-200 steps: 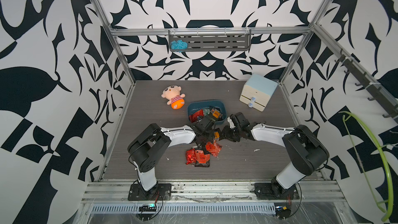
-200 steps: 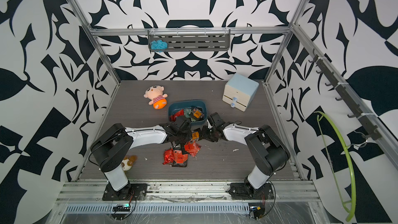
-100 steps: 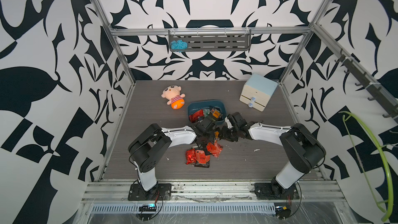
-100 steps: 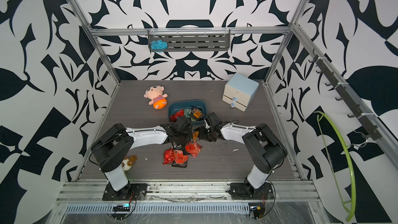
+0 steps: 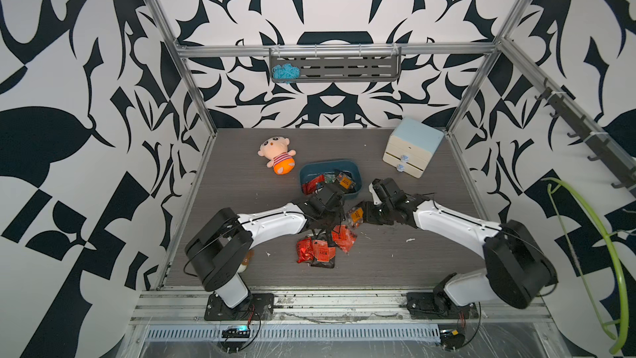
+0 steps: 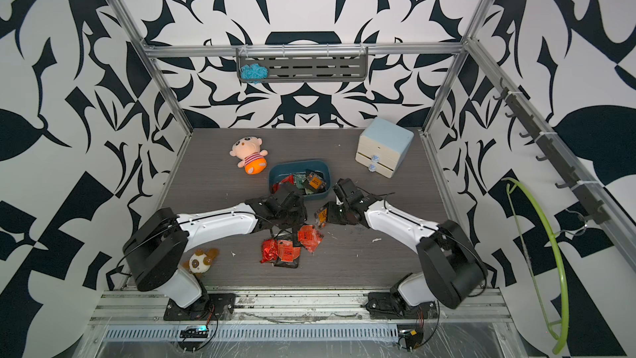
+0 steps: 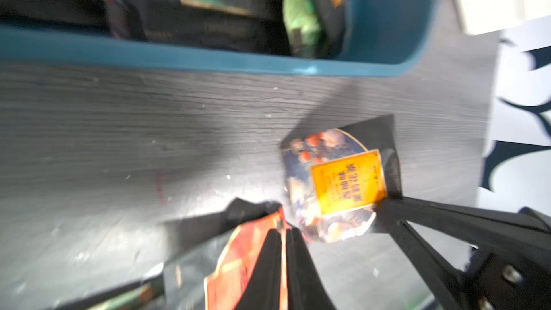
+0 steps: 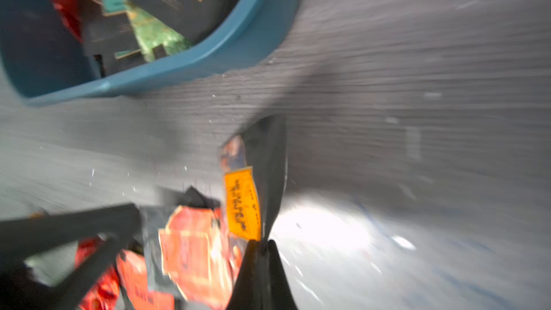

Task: Put the tea bags into the storage box
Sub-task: Pick up the tea bag from the center of the board, then place the tea bag in the storage box.

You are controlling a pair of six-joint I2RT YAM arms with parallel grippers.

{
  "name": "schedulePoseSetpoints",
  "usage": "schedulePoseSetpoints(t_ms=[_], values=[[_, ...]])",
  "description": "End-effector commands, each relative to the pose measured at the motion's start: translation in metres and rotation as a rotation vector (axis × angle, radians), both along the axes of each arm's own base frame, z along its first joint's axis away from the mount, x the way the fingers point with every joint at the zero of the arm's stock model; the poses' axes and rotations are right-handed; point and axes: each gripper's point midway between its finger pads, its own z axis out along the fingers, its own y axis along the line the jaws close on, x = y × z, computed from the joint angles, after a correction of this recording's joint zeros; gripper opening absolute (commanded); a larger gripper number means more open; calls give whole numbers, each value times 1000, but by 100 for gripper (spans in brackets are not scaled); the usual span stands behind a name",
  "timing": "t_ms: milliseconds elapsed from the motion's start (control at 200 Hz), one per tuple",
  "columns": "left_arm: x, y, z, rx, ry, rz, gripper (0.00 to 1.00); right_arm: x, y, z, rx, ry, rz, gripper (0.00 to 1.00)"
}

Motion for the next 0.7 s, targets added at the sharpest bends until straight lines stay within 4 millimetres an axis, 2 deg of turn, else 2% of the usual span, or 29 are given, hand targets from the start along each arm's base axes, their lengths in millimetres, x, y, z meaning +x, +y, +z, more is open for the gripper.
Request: schedulePoseSetpoints(t_ms=[0,120,200,305,370,415,450,465,490,570,695], values=[[-9,19,1,36,-5,21,11,-13,-49,16,-182,-63,-29,0],[-13,30,9,34,-33,30,11,-8,-80,64,-216,-206,-90,0],[-14,39,13,47,-54,38,11,-2,-90,104,-192,-318,-135,0],[-16,50,19,63,-83,51,11,11,-91,154,-117,-484,-194,0],[-17,56,23,62,-105,54,11,19,-84,181,-48,-569,-206,0],[-18,62,26,65,-121,63,12,24,-70,194,25,-593,-182,0],[-18,67,25,77,-132,72,12,30,-63,203,63,-605,-177,0],[-19,69,34,59,-153,78,13,32,-60,205,78,-605,-177,0],[-19,74,36,60,-169,86,13,37,-54,209,104,-605,-171,0],[-19,88,42,75,-217,111,15,52,-34,213,159,-582,-148,0],[-22,107,49,96,-282,124,19,81,-3,195,194,-489,-101,0]])
